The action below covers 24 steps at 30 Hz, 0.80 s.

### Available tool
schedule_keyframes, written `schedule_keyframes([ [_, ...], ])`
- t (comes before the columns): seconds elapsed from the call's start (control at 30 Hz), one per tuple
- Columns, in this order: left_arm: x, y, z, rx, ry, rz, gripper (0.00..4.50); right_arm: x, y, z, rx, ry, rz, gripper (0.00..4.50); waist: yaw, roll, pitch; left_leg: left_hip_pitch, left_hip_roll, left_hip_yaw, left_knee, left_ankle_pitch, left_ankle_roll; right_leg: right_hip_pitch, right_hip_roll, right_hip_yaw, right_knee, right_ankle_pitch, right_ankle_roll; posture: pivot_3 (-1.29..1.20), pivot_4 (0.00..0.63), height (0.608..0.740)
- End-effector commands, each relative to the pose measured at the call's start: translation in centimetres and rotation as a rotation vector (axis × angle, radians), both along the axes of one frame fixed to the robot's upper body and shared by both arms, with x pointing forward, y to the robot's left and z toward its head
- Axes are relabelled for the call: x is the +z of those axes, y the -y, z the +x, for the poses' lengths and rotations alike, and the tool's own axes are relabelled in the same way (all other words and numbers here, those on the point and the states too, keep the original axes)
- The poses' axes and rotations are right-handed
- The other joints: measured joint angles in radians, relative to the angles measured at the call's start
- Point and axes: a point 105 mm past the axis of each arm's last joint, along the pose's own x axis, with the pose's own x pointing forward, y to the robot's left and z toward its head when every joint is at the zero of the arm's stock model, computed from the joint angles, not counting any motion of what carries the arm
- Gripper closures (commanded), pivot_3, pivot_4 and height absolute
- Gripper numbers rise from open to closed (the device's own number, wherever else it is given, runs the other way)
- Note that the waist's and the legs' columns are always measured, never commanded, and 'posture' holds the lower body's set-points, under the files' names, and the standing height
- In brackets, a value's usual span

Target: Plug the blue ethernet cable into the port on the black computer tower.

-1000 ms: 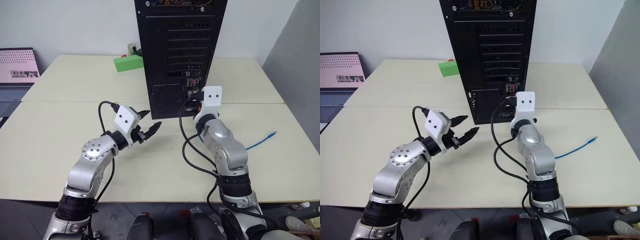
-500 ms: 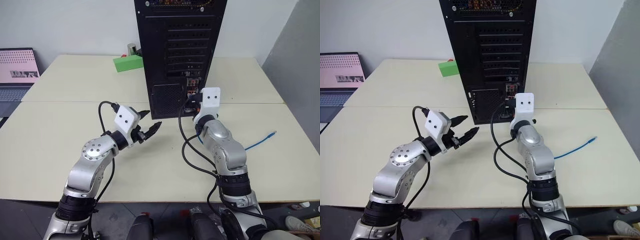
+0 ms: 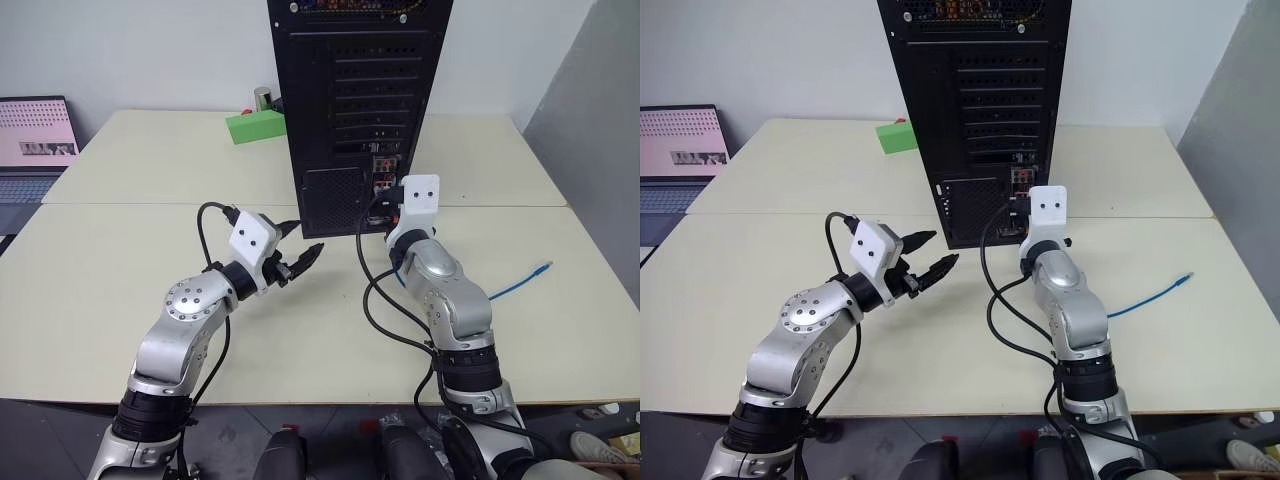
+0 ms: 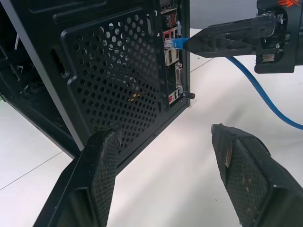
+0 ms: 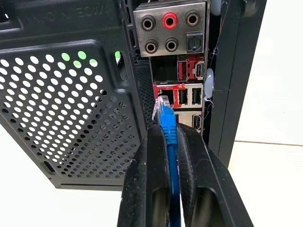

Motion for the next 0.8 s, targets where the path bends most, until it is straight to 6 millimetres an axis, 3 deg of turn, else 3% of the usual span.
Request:
schedule_keyframes([
  [0.03,1.63,0.29,-0.46,-0.016,0.074,-0.005,1.29,2.32,0.55,-0.41,-0.022,0.087,0.015,4.50,0.000,0.000,0.000,0.000,0.000,0.000,0.000,0.000,0.000,0.000,0.000,0.000,0.000,0.000,0.000,0.00,0.150,0.740],
  [0.8,1.52,0.46,-0.40,-0.021,0.075,-0.003,1.29,2.20,0.94,-0.07,-0.050,0.093,-0.019,4.50,0.001,0.000,0.000,-0.001,0.000,0.000,0.000,0.000,0.000,-0.001,0.000,0.000,0.000,0.000,0.000,0.00,0.150,0.740],
])
